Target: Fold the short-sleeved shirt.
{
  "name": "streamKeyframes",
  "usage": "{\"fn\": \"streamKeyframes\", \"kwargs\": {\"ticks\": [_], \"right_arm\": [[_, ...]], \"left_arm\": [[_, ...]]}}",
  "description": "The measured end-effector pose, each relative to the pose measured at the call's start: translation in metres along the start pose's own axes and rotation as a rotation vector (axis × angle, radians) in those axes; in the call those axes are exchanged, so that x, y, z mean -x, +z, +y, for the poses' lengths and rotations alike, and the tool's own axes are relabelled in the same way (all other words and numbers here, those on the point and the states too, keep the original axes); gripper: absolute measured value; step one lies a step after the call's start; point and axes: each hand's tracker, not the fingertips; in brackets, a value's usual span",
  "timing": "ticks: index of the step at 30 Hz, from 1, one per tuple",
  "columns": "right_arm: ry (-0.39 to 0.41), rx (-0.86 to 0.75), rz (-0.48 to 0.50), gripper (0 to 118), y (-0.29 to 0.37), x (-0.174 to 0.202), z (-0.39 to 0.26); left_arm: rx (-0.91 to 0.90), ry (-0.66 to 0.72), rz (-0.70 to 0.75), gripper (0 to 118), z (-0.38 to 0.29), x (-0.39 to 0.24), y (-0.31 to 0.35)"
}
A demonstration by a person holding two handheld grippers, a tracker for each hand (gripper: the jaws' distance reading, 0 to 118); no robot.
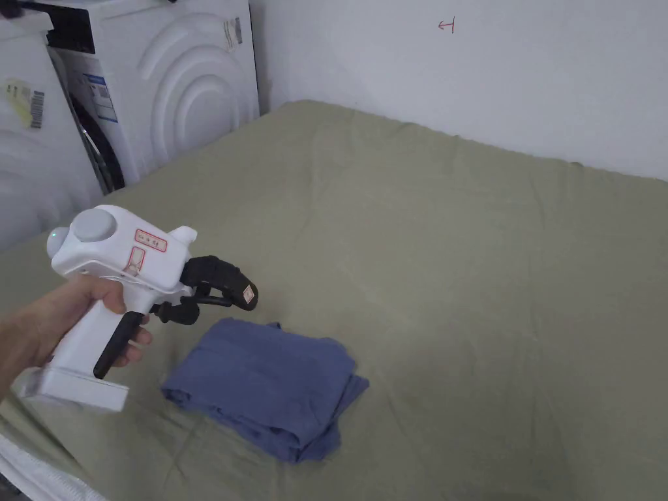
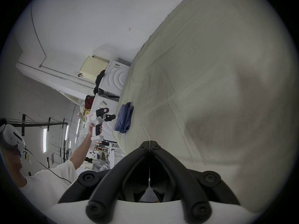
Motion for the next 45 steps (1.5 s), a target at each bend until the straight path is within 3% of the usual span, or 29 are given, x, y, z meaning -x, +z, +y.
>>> {"fn": "streamKeyframes", "kwargs": {"ticks": [1,2,3,4,5,6,7,8,10,12,16,18,22,24,31,39,45], "right_arm": [[0.007,-0.01,0.003,0,0.005,0.001,0.0],[0.015,-0.022,0.004,0,0.01,0.003,0.001],[0.025,-0.035,0.0,0,0.014,0.006,0.001],[0.048,-0.061,-0.018,0,0.02,0.011,0.001],[0.075,-0.081,-0.036,0,0.025,0.015,0.002],[0.095,-0.097,-0.056,0,0.031,0.019,0.003],[0.106,-0.116,-0.067,0,0.035,0.028,0.003],[0.116,-0.132,-0.089,0,0.041,0.035,0.005],[0.16,-0.205,-0.185,0,0.053,0.05,0.006],[0.247,-0.281,-0.312,0,0.063,0.07,0.005],[0.459,-0.414,-0.609,0,0.08,0.108,0.002],[0.534,-0.442,-0.689,1,0.087,0.126,-0.001],[0.678,-0.604,-0.857,0,0.101,0.164,-0.016],[0.736,-0.703,-0.913,1,0.106,0.165,-0.02],[0.789,-0.862,-0.968,1,0.132,0.185,-0.036],[0.754,-0.853,-0.914,0,0.139,0.192,-0.036],[0.77,-0.855,-0.902,0,0.134,0.197,-0.036]], "left_arm": [[-0.011,-0.026,0.031,118,-0.007,-0.011,0.005],[-0.021,-0.045,0.071,117,0.026,0.029,0.005],[-0.035,-0.053,0.101,115,0.025,0.027,0.009],[-0.041,-0.04,0.16,99,0.021,0.018,0.013],[-0.038,-0.055,0.131,60,0.014,0.011,0.015],[-0.065,-0.097,0.133,9,-0.005,-0.023,0.021],[-0.084,-0.126,0.166,0,-0.016,-0.04,0.019],[-0.119,-0.178,0.219,0,-0.027,-0.056,0.017],[-0.158,-0.198,0.169,0,-0.06,-0.113,0.014],[-0.188,-0.233,0.102,0,-0.09,-0.164,0.006],[-0.295,-0.371,0.099,0,-0.123,-0.239,-0.014],[-0.344,-0.428,0.049,0,-0.15,-0.284,-0.021],[-0.521,-0.54,0.123,0,-0.192,-0.361,-0.03],[-0.591,-0.552,0.093,0,-0.204,-0.382,-0.03],[-0.792,-0.675,0.198,0,-0.236,-0.425,-0.022],[-0.816,-0.642,0.182,0,-0.235,-0.426,-0.01],[-0.837,-0.61,0.202,0,-0.233,-0.419,-0.002]]}}
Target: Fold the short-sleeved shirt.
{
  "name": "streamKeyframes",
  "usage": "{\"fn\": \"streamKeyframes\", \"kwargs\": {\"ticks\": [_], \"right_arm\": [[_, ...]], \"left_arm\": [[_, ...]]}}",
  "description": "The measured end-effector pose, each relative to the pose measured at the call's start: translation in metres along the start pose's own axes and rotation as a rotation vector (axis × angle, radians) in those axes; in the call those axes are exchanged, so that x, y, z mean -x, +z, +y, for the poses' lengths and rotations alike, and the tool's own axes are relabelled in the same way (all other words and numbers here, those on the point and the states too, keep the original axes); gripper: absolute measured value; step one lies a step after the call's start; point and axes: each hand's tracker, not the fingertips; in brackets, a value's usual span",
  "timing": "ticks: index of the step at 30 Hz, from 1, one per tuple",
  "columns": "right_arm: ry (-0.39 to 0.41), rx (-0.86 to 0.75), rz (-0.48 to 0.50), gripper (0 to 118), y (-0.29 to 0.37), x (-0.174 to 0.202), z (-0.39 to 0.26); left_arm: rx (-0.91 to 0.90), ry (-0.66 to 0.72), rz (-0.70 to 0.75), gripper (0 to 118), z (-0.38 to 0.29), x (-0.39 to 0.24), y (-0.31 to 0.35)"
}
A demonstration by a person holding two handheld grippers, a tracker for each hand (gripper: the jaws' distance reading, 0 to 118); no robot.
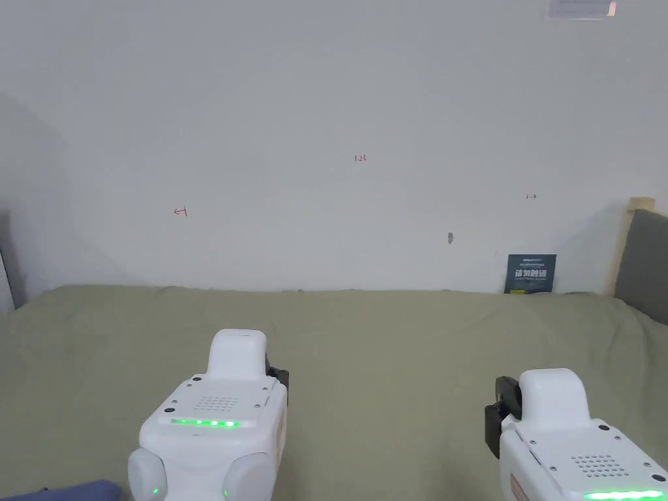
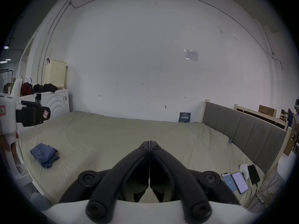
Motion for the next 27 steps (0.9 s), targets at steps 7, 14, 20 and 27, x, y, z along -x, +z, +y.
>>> {"fn": "streamKeyframes", "kwargs": {"ticks": [7,14,20,27], "right_arm": [[-0.02,-0.034,-0.002,48,-0.003,-0.004,0.004],[-0.041,-0.037,0.013,118,0.0,-0.009,0.006],[-0.02,-0.042,-0.002,118,0.003,-0.012,0.008],[0.001,-0.036,-0.008,118,0.004,-0.012,0.01]], "left_arm": [[-0.019,0.007,0.012,49,0.005,0.007,0.009],[-0.008,-0.033,0.055,118,0.009,0.005,0.018],[0.05,0.045,-0.035,118,0.005,0.024,0.001],[0.05,0.008,-0.044,118,0.016,0.011,0.024]]}}
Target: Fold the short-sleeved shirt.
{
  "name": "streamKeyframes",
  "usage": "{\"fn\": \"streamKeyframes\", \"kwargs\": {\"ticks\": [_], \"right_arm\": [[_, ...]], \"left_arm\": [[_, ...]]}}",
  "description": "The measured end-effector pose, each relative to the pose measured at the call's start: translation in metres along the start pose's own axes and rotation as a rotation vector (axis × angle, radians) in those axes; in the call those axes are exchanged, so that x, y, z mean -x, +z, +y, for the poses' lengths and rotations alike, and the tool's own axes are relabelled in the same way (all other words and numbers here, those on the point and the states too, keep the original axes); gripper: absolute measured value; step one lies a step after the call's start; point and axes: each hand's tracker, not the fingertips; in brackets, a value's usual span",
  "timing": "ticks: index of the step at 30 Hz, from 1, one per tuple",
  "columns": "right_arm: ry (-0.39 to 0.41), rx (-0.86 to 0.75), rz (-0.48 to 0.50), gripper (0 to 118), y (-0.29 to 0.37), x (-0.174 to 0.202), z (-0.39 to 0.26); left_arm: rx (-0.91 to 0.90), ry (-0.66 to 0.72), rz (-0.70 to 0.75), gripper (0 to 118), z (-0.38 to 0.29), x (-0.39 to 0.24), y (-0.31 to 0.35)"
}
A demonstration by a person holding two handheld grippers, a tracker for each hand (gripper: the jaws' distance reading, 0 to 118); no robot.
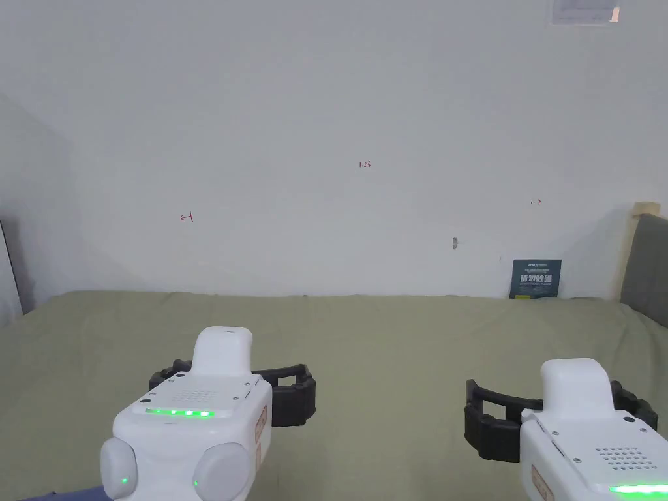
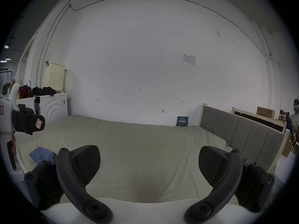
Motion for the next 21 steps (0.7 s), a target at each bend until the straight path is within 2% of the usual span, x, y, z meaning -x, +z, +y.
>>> {"fn": "streamKeyframes", "kwargs": {"ticks": [6,16,19,21], "right_arm": [[0.01,0.011,0.006,118,0.001,0.002,0.0],[-0.005,0.024,0.022,118,0.0,0.004,0.001],[-0.008,0.026,0.024,118,0.001,0.005,0.001],[-0.009,0.027,0.026,118,0.001,0.006,0.001]], "left_arm": [[0.035,-0.006,-0.022,118,0.005,0.001,-0.004],[0.048,-0.077,0.085,118,0.001,-0.004,-0.009],[0.041,-0.064,0.076,118,0.001,-0.002,-0.008],[0.091,-0.022,0.133,118,0.004,-0.001,-0.01]]}}
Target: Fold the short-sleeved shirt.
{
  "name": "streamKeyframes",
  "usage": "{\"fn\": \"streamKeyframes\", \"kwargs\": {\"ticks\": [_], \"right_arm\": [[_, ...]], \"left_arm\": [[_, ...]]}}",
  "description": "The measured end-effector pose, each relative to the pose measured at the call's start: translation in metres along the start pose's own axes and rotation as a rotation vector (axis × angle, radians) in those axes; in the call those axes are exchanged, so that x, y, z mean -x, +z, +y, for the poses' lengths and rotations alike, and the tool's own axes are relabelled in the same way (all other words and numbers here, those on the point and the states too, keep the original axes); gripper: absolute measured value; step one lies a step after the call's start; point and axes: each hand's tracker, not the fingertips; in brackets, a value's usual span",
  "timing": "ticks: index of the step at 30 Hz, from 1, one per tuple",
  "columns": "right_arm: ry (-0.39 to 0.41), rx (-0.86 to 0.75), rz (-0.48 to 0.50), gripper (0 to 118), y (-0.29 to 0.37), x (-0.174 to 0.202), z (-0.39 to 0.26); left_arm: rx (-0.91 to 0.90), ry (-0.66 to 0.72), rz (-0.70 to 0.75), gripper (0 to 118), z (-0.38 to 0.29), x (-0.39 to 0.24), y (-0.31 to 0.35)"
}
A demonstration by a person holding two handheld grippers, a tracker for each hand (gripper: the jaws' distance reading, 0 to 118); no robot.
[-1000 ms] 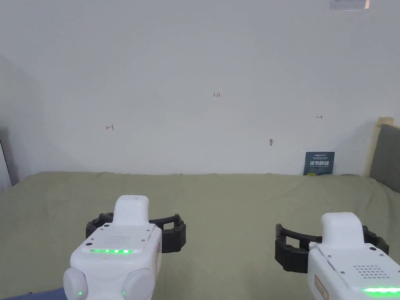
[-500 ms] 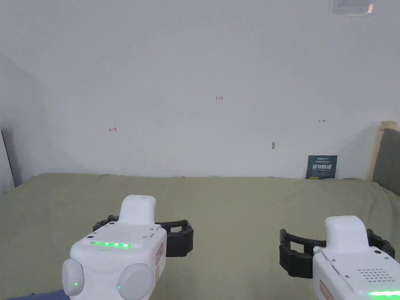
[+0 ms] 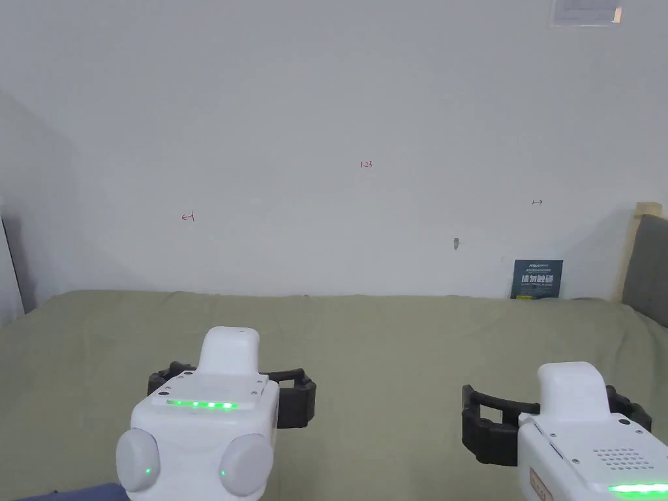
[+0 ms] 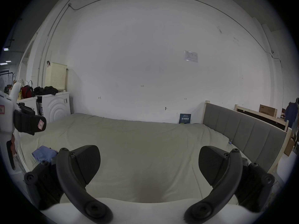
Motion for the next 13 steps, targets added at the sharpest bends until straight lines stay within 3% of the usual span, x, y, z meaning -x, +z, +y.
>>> {"fn": "streamKeyframes", "kwargs": {"ticks": [4,6,8,11,13], "right_arm": [[-0.006,0.009,0.002,118,0.0,0.0,0.0],[-0.012,0.009,0.004,118,-0.001,-0.001,-0.001],[-0.012,0.01,-0.001,118,-0.003,-0.001,-0.001],[-0.006,0.015,0.002,118,-0.003,-0.001,-0.001],[-0.003,0.007,0.001,118,-0.002,-0.001,0.0]], "left_arm": [[-0.03,0.126,-0.258,118,0.002,0.016,0.009],[-0.034,0.184,-0.31,118,0.005,0.02,0.016],[-0.071,0.168,-0.257,118,0.002,0.02,0.017],[-0.077,0.044,-0.045,118,0.0,0.009,0.022],[-0.094,0.022,-0.071,118,-0.008,0.012,0.011]]}}
